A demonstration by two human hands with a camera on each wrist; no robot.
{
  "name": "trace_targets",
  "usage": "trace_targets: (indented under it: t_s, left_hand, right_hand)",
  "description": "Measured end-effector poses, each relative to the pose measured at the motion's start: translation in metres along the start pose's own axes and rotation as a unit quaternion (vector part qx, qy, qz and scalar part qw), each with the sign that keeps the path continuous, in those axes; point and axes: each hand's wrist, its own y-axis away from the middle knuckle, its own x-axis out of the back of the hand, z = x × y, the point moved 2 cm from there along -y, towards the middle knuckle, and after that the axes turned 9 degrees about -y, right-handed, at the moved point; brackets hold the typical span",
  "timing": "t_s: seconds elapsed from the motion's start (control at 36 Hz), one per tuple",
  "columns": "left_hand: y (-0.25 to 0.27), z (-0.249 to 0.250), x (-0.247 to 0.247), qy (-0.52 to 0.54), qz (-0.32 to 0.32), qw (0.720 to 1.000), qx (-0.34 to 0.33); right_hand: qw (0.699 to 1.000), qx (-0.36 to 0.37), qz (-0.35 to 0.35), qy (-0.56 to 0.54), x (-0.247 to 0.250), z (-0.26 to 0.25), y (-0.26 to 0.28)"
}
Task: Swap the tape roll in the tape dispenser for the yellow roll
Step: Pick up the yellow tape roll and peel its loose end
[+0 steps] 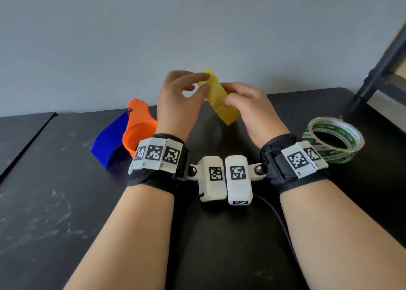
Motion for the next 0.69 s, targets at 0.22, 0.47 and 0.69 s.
trace_targets:
  t_s: [0.22, 0.47, 0.69]
  left_hand:
    - [-0.0011, 0.0011, 0.0021, -0.011, 0.004, 1.0, -0.028]
    - [-0.0033, 0.0049, 0.0022, -0.065, 0.011, 0.995, -0.069]
    - [-0.0008, 0.0106, -0.0005, -0.113, -0.014, 0.99, -0.08]
  right_hand:
    - [1.0, -0.004, 0.007, -0.004, -0.0006, 0.0001, 0.0005]
    - [1.0, -0.014, 0.011, -0.012, -0.0011, 0.0022, -0.0021]
    - [0.999, -0.036, 0.029, -0.013, -0.0038, -0.0002, 0.0032]
